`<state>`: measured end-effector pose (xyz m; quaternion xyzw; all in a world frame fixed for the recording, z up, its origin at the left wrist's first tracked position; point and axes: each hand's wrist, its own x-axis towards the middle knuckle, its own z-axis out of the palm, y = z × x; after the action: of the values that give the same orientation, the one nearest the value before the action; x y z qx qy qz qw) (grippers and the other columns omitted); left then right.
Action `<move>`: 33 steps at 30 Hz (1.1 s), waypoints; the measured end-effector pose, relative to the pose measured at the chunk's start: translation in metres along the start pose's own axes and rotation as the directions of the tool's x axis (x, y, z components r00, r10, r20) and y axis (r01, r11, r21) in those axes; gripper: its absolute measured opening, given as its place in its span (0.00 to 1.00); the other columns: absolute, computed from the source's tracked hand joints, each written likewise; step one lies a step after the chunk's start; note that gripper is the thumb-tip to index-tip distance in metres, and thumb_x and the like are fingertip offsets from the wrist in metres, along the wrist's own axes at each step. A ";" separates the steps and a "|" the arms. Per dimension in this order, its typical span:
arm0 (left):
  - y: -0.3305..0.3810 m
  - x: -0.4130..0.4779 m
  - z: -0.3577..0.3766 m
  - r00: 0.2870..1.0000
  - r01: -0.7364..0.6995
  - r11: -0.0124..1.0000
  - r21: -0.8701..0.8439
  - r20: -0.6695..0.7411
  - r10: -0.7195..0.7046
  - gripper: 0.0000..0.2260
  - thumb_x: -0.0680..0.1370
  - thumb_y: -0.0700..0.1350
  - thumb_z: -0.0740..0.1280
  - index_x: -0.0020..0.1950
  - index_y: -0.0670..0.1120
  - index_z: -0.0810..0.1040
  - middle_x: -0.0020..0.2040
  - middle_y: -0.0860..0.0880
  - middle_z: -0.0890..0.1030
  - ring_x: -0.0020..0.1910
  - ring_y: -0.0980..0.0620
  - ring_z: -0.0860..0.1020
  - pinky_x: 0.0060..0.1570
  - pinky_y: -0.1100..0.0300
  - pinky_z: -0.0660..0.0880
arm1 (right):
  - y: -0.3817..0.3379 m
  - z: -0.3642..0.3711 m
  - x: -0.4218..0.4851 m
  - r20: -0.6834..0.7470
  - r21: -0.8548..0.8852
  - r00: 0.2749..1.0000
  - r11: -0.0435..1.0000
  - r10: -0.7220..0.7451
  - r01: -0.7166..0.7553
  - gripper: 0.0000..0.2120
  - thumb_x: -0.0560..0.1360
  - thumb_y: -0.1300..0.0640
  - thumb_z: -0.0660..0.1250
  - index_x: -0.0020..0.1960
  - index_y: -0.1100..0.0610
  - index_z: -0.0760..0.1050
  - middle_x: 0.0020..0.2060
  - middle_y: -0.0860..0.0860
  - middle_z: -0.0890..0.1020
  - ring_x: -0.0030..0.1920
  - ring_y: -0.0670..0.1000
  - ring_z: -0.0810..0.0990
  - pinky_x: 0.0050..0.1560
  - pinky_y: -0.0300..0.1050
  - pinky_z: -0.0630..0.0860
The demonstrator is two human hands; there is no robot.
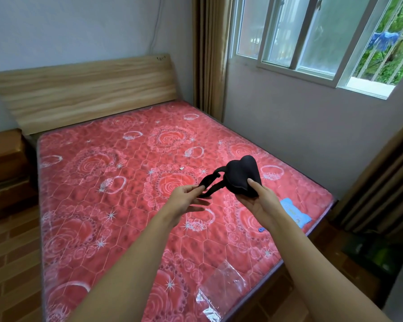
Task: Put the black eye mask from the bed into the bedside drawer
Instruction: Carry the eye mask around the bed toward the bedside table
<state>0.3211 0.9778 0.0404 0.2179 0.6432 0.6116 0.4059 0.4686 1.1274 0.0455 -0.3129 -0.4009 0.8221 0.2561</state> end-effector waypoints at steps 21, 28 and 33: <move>0.013 -0.004 -0.016 0.867 -0.181 0.975 0.128 -0.447 0.220 0.07 0.76 0.40 0.65 0.46 0.40 0.82 0.37 0.46 0.81 0.34 0.50 0.80 0.36 0.62 0.79 | 0.006 0.012 -0.006 -0.172 -0.086 0.982 0.994 -0.081 0.067 0.05 0.76 0.63 0.62 0.41 0.60 0.73 0.41 0.57 0.79 0.40 0.56 0.81 0.37 0.45 0.78; 0.022 -0.009 -0.013 0.963 -0.143 0.789 -0.597 -0.268 -0.029 0.09 0.78 0.37 0.58 0.40 0.39 0.75 0.39 0.44 0.77 0.41 0.50 0.77 0.47 0.57 0.78 | 0.007 0.009 -0.008 -0.188 -0.008 0.982 0.999 -0.032 0.031 0.05 0.76 0.64 0.63 0.41 0.62 0.73 0.41 0.58 0.79 0.40 0.58 0.81 0.38 0.47 0.77; 0.021 -0.011 -0.020 0.997 -0.037 0.947 -0.318 -0.080 0.012 0.11 0.76 0.46 0.62 0.34 0.46 0.71 0.25 0.53 0.71 0.30 0.53 0.71 0.46 0.53 0.73 | 0.008 0.009 -0.007 -0.181 -0.037 0.983 0.999 -0.036 0.030 0.05 0.76 0.63 0.63 0.49 0.65 0.71 0.41 0.58 0.79 0.40 0.57 0.81 0.37 0.46 0.77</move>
<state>0.3068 0.9599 0.0622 0.1336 0.5480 0.7206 0.4032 0.4654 1.1138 0.0452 -0.3842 -0.3950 0.7788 0.2997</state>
